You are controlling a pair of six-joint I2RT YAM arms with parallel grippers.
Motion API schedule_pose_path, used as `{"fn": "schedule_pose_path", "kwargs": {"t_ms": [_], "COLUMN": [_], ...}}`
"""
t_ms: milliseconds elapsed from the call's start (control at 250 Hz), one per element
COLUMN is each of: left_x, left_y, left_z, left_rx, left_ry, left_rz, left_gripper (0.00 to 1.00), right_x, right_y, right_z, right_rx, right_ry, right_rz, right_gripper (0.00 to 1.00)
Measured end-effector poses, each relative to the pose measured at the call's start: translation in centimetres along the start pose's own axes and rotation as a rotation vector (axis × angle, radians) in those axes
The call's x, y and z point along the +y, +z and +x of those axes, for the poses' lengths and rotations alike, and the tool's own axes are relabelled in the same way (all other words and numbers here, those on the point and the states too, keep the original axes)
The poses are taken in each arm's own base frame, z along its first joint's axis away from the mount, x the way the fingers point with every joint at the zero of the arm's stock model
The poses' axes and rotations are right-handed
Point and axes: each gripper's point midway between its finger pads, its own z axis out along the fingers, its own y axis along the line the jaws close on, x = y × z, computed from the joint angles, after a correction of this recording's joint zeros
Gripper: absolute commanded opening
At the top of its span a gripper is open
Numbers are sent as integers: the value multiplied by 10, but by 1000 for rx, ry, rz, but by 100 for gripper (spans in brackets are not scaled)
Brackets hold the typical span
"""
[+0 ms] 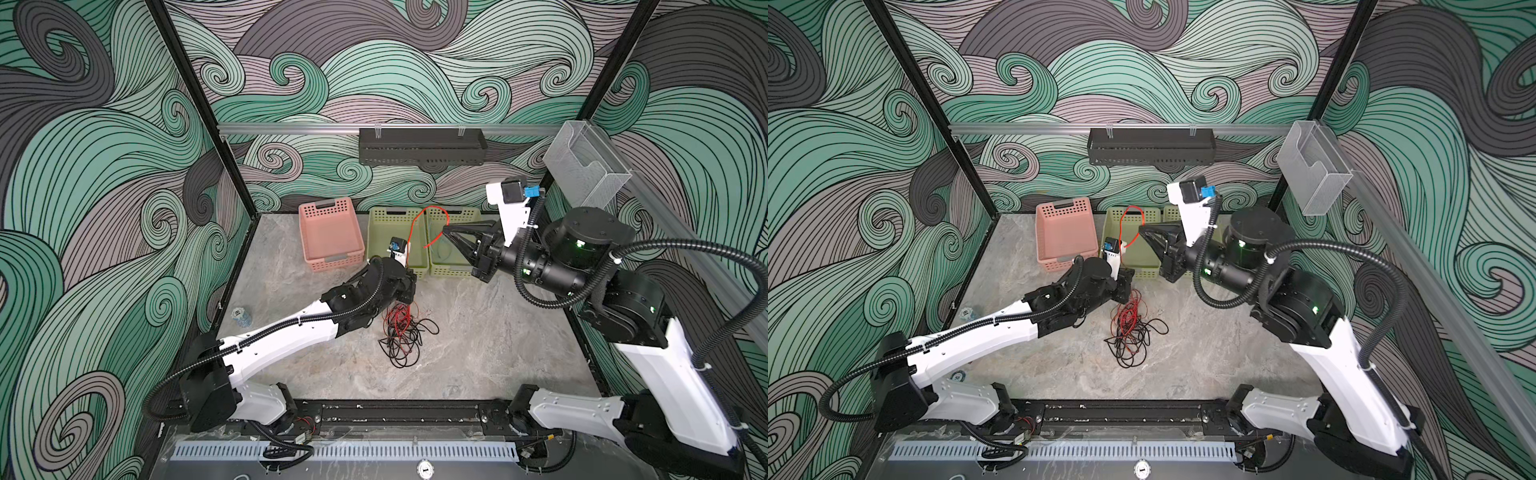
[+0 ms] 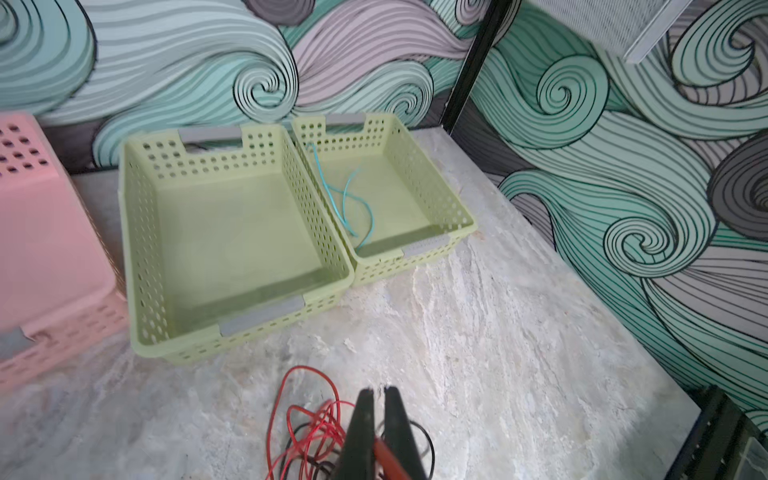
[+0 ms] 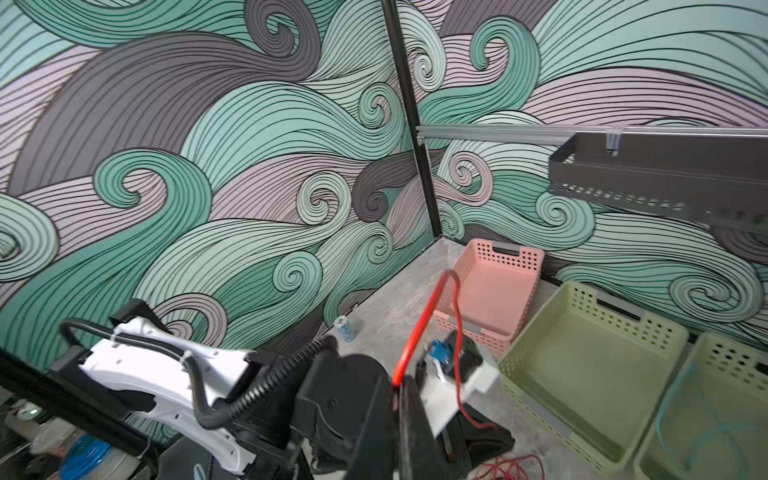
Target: Untangle the cables
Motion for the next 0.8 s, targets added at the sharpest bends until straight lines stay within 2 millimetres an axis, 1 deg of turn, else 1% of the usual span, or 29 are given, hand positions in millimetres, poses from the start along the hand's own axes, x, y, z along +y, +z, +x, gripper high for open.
{"fn": "schedule_pose_path", "kwargs": {"t_ms": [28,64,156,208,312,392,464,527,595,703,799], "left_x": [1,3,10,12,13,4,-6,-14,-19,-26,-31], "left_y": [-4,-10,-26,-37,-61,-81,-98,-110,-120,-128,-131], "left_z": [-12,-29,-72,-97,-139,-169,-192,-208,-217,-228,-233], "left_rx": [-15,-36,-100,-148,-223,-272,-315,-344,-362,-375,-373], "left_ry": [8,15,28,37,54,63,65,63,64,64,62], "left_rz": [-8,-15,-36,-38,-29,9,54,90,120,152,179], "left_gripper": [0,0,0,0,0,0,0,0,0,0,0], "right_x": [-4,-12,-29,-39,-54,-62,-65,-66,-66,-64,-60], "right_y": [-4,-9,-22,-29,-40,-47,-46,-39,-23,15,48], "right_z": [5,14,36,50,74,88,98,108,117,129,140], "right_rx": [-2,-4,-1,7,23,37,56,87,129,186,223], "right_ry": [-5,-10,-12,-9,-6,-9,-16,-27,-39,-56,-69], "right_rz": [19,55,130,172,236,266,273,270,262,226,179], "right_gripper": [50,55,63,65,69,72,73,74,76,84,85]}}
